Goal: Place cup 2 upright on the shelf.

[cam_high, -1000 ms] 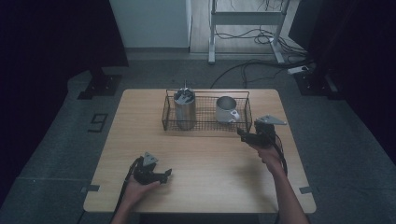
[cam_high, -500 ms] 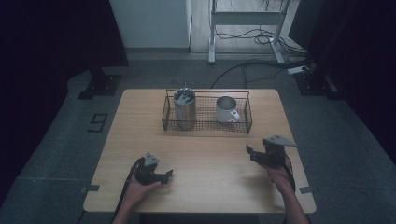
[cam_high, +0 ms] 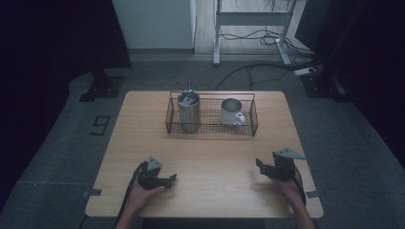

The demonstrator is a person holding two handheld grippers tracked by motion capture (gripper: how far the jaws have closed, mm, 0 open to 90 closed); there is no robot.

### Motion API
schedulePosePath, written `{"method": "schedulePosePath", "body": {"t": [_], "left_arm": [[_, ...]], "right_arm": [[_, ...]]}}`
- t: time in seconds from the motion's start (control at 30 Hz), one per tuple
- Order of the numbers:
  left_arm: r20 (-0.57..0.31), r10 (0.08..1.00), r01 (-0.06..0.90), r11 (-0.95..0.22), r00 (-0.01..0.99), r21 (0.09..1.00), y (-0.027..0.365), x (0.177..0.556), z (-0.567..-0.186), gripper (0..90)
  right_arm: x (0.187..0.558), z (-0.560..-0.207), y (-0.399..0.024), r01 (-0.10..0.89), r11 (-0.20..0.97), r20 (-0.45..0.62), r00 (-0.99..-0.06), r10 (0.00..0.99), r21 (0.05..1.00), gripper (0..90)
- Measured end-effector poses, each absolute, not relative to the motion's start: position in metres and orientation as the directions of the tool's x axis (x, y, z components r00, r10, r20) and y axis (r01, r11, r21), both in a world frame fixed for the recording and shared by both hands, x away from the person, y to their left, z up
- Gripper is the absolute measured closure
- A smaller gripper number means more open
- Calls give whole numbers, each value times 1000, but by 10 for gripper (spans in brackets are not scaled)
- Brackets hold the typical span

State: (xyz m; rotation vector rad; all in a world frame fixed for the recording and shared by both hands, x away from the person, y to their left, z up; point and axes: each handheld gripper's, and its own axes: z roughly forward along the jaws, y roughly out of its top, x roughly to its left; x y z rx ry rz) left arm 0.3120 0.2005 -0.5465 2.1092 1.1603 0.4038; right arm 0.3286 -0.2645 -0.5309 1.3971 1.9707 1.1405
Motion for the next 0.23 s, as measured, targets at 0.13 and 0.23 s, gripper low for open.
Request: {"method": "schedulePosePath", "body": {"t": [0.13,0.23], "left_arm": [[-49,830,617,-371,555,695,200,311,-547,147],[-47,830,616,-374,556,694,200,311,-547,147]], "right_arm": [[329,-530,-265,529,135,87,-374,923,838,183],[328,-529,-264,526,142,79,-376,923,838,182]]}}
